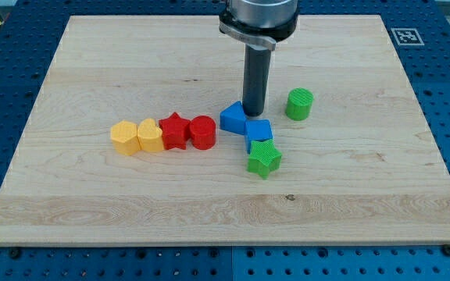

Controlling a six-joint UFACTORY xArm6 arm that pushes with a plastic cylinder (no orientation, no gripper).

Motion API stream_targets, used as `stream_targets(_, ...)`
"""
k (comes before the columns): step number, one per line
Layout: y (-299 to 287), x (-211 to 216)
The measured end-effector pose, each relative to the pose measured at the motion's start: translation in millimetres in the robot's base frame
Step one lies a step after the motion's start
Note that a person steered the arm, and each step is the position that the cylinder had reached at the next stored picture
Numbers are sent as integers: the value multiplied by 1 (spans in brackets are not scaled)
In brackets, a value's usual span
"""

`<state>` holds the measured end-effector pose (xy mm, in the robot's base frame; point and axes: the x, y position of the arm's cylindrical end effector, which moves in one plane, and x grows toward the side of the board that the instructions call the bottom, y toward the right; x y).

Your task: Push the blue triangle between the red circle and blue cube

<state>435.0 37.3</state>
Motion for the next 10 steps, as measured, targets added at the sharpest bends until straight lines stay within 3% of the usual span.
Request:
stream_targets(1,0,16)
stream_targets(4,-13,-21)
stream_targets(8,-36,-1)
stream_targets(10,-36,-13)
